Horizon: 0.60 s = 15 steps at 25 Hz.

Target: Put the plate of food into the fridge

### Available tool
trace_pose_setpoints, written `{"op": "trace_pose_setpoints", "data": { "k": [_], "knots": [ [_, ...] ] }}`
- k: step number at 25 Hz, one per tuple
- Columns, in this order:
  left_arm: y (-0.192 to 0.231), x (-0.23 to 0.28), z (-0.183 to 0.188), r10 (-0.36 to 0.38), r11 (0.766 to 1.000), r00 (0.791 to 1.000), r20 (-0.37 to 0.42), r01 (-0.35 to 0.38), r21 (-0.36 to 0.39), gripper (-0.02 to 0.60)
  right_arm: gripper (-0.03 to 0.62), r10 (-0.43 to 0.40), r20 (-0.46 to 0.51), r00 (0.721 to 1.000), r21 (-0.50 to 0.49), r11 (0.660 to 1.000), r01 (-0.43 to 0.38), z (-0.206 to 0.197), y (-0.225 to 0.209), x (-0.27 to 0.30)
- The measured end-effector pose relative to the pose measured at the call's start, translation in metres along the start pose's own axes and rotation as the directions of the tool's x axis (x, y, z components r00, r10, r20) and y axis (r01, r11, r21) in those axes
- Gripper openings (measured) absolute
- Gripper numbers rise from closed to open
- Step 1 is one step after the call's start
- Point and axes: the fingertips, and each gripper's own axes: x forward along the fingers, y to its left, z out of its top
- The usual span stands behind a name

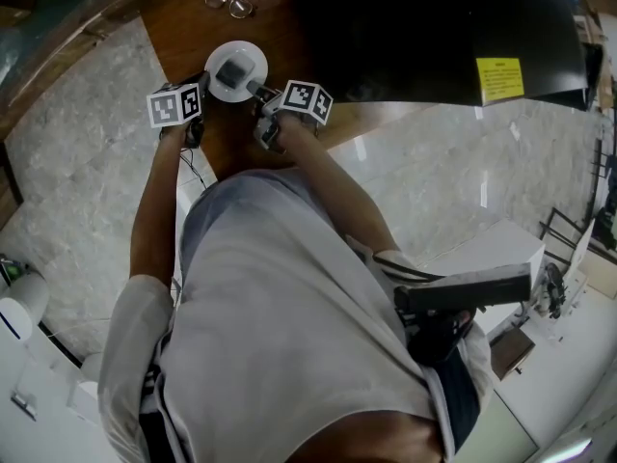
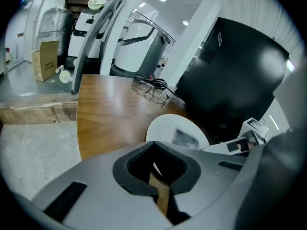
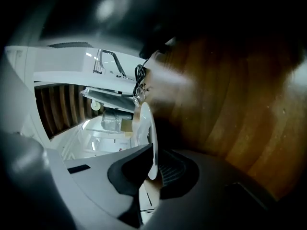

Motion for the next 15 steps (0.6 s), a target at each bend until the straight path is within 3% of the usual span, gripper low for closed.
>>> {"op": "trace_pose_setpoints", "data": {
  "k": [15],
  "knots": [
    [-0.0031, -0.0027, -0.0068, 0.004, 1.000, 1.000, -0.007, -0.004, 0.006, 0.017, 0.026, 0.065, 0.003, 0.998, -0.002, 0.998, -0.065, -0.0045, 0.0006, -0.0054]
  ]
}}
